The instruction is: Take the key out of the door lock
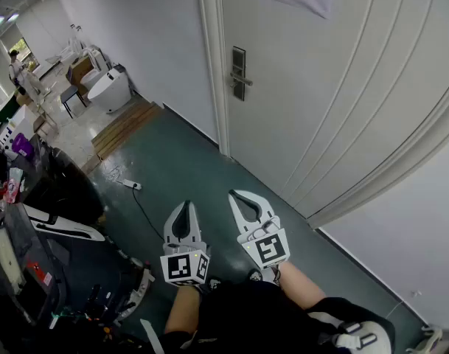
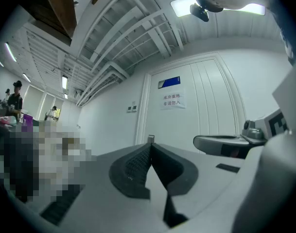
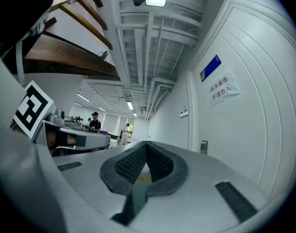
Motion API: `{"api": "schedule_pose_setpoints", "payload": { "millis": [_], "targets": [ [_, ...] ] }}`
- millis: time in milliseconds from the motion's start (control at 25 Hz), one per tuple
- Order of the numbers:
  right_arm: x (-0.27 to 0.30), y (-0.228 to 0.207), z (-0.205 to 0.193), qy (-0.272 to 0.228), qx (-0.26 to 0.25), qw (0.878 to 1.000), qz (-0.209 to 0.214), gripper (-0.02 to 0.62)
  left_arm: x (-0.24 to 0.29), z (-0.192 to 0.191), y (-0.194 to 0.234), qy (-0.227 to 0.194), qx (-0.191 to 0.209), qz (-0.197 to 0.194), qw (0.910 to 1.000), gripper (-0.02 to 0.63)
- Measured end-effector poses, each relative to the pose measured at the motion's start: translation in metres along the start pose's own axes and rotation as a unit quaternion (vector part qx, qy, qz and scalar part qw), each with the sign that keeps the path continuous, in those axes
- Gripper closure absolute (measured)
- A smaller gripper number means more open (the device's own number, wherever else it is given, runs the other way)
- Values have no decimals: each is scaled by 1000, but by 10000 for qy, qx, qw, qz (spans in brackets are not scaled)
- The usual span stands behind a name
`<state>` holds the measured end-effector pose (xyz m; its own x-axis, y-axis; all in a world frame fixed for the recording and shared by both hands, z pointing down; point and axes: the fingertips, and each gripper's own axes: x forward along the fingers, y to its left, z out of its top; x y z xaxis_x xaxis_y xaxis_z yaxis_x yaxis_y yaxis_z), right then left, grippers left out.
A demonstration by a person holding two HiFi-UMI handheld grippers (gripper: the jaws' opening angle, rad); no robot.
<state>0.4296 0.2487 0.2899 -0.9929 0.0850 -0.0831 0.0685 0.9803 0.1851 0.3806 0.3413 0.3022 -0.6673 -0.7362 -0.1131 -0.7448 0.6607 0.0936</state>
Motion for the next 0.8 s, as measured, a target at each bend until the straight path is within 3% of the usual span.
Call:
{"api": "schedule_pose_setpoints", "payload": {
  "millis": [480, 600, 800],
  "targets": [
    [0, 8, 0, -161, 376, 9991, 114, 589, -3, -7, 0, 78, -20, -40, 10000, 583],
    [4, 20, -7, -58, 609, 9975, 365, 486, -5, -10, 4, 117, -38, -7, 9999, 583],
    [8, 34, -15, 55, 807, 9955, 489, 423, -13, -18, 15, 174, -107, 49, 9998, 583]
  ]
}}
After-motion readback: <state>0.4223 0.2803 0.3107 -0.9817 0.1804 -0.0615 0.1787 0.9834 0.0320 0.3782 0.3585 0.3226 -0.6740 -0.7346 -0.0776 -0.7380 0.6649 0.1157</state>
